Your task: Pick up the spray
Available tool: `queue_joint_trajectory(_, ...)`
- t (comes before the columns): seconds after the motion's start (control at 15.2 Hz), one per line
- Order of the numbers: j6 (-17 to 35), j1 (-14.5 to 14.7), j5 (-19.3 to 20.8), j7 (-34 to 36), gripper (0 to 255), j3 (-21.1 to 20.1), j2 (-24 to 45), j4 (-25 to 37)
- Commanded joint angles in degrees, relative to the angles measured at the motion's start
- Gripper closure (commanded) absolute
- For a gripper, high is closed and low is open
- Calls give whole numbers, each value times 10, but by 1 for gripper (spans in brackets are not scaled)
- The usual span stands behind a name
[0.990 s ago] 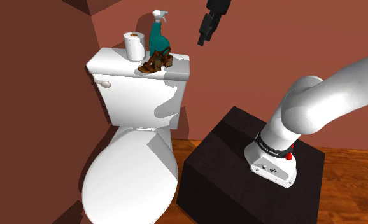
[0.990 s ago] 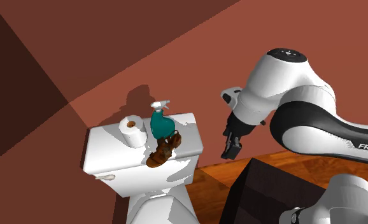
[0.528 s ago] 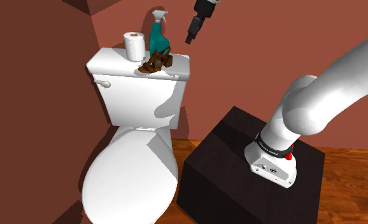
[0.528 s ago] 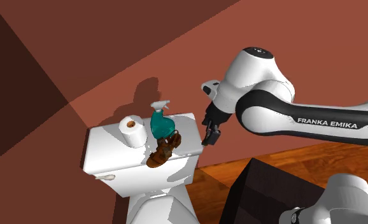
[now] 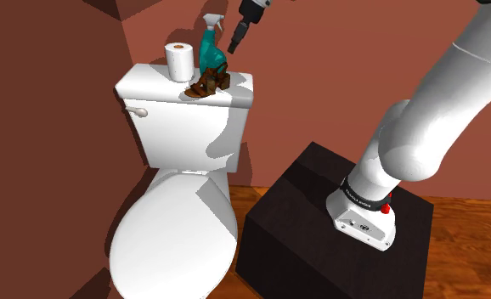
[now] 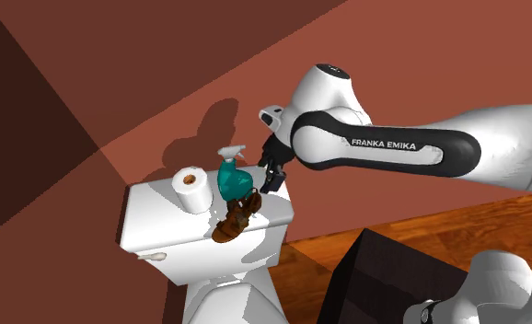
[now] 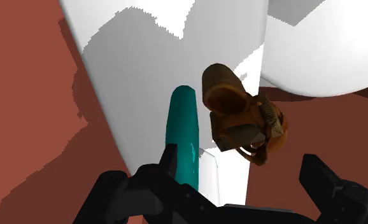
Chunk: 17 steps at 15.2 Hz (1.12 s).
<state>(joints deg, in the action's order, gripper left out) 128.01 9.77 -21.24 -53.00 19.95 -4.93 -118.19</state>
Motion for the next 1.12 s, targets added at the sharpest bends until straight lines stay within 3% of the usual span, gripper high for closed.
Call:
queue_joint_trajectory(0.0, 1, 2, -40, -53, 0, 9, 44, 43)
queue_joint_trajectory(0.26, -9, -7, -113, -138, 0, 9, 128, 135)
queue_joint_trajectory(0.86, 34, -10, -141, -171, 0, 3, 146, 101)
queue_joint_trajectory(0.92, 35, -10, -141, -172, 255, 3, 145, 99)
queue_joint_trajectory(1.06, 34, -10, -141, -172, 255, 3, 145, 100)
